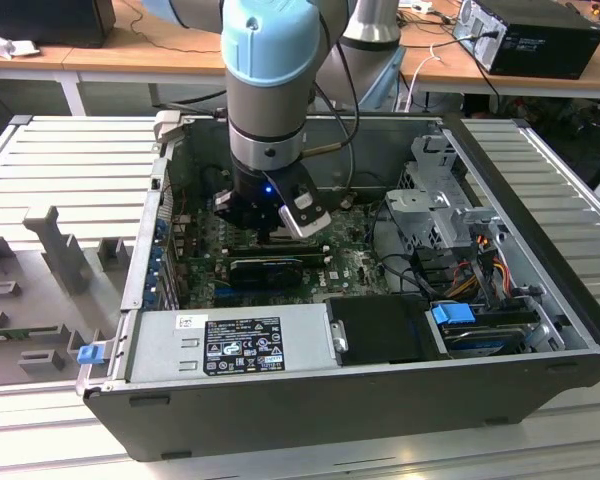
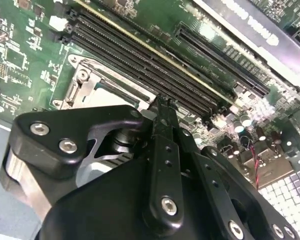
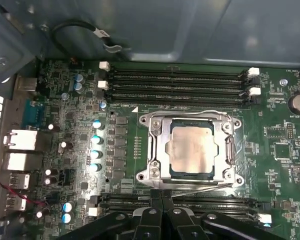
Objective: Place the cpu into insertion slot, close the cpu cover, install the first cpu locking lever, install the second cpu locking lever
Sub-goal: 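Install the second cpu locking lever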
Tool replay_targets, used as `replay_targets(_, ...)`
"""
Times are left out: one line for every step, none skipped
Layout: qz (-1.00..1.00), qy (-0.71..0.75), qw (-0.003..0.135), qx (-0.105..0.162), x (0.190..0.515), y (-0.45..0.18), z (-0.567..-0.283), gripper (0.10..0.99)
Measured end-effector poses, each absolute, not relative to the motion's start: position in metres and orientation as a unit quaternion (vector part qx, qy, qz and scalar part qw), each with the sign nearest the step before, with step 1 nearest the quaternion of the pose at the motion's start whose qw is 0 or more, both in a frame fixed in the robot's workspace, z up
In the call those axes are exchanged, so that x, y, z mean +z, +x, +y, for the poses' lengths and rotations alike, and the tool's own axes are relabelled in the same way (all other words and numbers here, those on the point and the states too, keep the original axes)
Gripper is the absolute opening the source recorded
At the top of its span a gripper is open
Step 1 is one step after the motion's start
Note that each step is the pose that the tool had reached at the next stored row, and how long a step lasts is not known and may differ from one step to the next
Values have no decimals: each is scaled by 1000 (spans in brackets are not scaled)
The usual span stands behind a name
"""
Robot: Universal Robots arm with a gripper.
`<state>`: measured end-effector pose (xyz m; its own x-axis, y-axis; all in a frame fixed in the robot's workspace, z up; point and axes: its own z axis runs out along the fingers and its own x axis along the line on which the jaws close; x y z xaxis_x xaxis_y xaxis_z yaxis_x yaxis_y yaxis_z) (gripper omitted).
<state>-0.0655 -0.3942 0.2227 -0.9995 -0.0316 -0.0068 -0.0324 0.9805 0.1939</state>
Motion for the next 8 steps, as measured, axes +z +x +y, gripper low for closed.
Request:
replay_targets(995,-16,2,100,221,-69,-394,106)
replay_targets(995,-16,2,101,215,-69,-394,106)
replay_targets(994,-16,2,108,212,-70,-394,106)
replay_targets(993,-16,2,113,210,-70,-395,106)
replay_targets(993,-16,2,118,207,-71,-396,106)
replay_targets(993,-16,2,120,205,-73,-396,106)
replay_targets(993,-16,2,121,204,-76,-396,106)
replay_targets(992,-16,2,126,202,-79,-396,106)
